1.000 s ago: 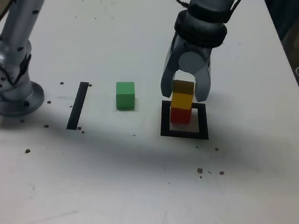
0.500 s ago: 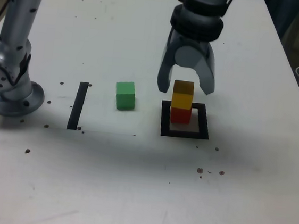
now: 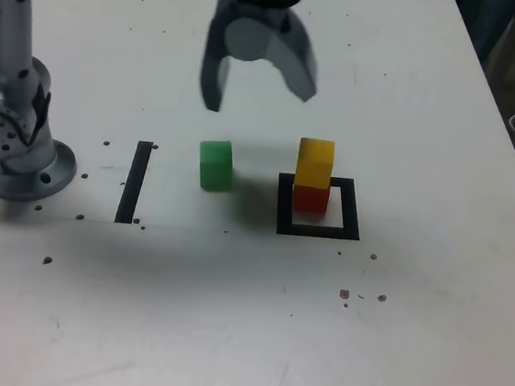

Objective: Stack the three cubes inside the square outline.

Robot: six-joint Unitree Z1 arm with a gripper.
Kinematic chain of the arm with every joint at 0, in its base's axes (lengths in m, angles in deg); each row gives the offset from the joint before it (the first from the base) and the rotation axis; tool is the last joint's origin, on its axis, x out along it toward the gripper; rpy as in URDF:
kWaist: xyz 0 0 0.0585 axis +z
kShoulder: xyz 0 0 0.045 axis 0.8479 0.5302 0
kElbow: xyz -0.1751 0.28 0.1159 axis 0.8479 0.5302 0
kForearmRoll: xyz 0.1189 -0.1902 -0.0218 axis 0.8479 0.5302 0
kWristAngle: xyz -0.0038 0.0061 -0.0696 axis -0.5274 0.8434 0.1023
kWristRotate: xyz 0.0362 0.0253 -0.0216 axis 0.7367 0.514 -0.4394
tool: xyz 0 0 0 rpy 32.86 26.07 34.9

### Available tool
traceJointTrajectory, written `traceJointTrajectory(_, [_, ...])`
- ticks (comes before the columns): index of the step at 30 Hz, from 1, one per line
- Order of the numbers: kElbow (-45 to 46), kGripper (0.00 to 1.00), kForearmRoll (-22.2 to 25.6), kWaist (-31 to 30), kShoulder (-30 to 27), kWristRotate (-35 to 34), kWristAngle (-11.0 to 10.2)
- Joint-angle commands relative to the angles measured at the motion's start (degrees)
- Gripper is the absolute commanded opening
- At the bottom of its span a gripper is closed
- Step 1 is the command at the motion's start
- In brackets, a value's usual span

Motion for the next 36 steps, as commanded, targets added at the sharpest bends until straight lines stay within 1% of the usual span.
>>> traceJointTrajectory(1, [2.4,1.00,-1.3,0.3,-1.3,0.2,-0.5])
traceJointTrajectory(3, [4.9,1.00,-2.9,0.4,-1.9,0.1,-0.6])
traceJointTrajectory(10, [15.0,1.00,-8.6,0.7,-4.7,-0.4,0.6])
traceJointTrajectory(15, [20.6,0.99,-13.9,1.6,-5.5,-1.0,0.0])
traceJointTrajectory(19, [24.1,0.99,-18.1,3.3,-4.7,-1.1,-0.9])
traceJointTrajectory(22, [25.7,0.98,-20.6,4.0,-3.7,-0.8,-1.2])
traceJointTrajectory(31, [26.4,0.93,-23.6,4.3,-0.4,-0.3,-0.9])
traceJointTrajectory(36, [26.1,0.87,-24.7,4.3,0.4,-0.2,-0.2])
